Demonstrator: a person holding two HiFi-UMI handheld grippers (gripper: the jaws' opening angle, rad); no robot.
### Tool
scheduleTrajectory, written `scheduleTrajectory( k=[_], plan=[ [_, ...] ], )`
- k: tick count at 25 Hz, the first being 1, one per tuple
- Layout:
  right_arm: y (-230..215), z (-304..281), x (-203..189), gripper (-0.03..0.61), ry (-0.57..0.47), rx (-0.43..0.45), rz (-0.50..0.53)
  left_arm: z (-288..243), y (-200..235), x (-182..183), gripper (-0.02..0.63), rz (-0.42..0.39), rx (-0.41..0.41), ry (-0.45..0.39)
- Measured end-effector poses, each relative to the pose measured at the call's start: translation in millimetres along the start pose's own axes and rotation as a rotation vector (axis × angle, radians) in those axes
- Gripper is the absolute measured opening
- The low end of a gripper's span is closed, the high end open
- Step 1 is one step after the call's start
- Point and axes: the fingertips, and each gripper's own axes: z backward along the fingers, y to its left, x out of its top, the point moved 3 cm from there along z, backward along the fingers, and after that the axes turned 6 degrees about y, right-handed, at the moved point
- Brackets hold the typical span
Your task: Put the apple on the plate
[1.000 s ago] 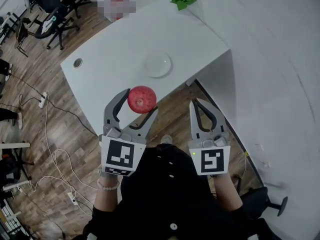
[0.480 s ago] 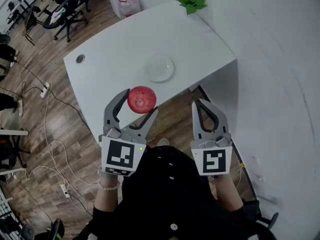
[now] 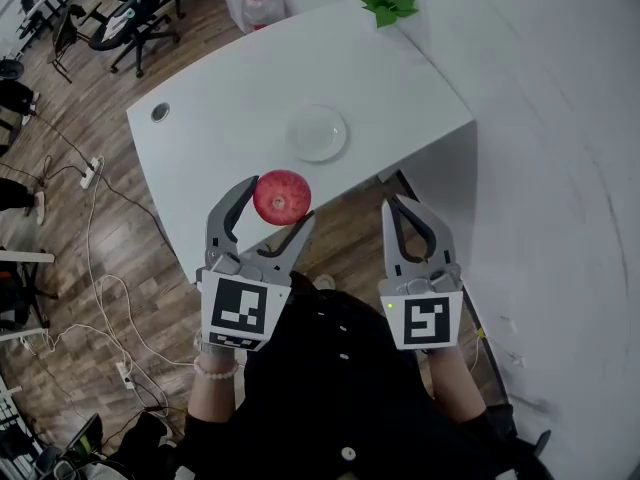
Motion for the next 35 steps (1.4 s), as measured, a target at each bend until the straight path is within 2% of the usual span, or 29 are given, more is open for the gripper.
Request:
scheduleTrajectory(
  k=[17, 35],
  plan=[
    [-7.7, -5.4, -11.2, 0.043, 0.033, -0.019, -0.018, -15.8, 8.5, -5.9, 0.357, -0.005, -0.012, 0.025],
    [-28.2, -76.8, -17.8, 0.043, 0.102, -0.014, -0.042, -96.7, 40.2, -13.4, 0.357, -0.030, -0.098, 0.061]
  ],
)
